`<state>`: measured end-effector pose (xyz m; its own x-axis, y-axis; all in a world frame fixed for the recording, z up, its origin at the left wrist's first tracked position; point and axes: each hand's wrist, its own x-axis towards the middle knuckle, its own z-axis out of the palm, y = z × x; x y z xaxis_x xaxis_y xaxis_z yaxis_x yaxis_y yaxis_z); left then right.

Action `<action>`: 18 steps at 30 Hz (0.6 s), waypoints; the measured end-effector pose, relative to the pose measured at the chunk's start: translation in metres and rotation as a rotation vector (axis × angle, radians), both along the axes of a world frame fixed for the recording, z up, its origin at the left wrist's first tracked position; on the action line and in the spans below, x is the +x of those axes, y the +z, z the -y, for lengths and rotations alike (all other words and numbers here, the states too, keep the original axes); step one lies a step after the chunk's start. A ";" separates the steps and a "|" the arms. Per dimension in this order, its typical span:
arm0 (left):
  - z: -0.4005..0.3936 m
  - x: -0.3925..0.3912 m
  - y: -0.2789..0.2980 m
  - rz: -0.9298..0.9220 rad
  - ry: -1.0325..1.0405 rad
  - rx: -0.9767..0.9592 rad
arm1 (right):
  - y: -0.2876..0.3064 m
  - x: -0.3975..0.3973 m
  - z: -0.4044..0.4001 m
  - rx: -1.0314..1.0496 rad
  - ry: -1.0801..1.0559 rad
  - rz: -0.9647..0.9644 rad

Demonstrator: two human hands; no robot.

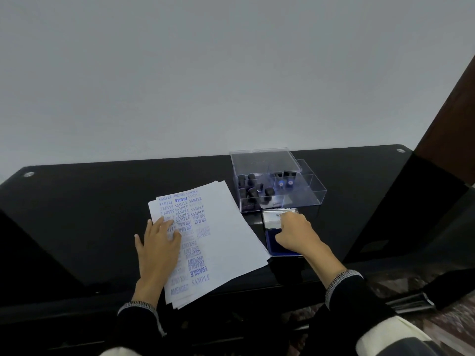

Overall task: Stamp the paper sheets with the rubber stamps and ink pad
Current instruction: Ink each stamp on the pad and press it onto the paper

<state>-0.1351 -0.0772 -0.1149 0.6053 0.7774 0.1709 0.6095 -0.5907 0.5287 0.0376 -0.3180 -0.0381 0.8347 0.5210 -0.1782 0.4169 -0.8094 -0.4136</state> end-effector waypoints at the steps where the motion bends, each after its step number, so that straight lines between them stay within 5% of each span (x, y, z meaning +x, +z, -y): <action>1: 0.000 0.000 -0.001 -0.006 -0.001 0.004 | -0.002 0.000 0.002 0.026 -0.010 -0.005; 8: -0.001 0.004 0.001 -0.010 0.020 0.027 | -0.005 0.009 0.010 0.119 -0.016 -0.081; 13: 0.001 0.004 0.003 -0.026 0.022 0.056 | -0.001 0.029 0.035 0.541 -0.227 -0.459; 18: 0.000 0.004 0.004 -0.043 0.028 0.053 | 0.001 0.034 0.051 0.768 -0.428 -0.430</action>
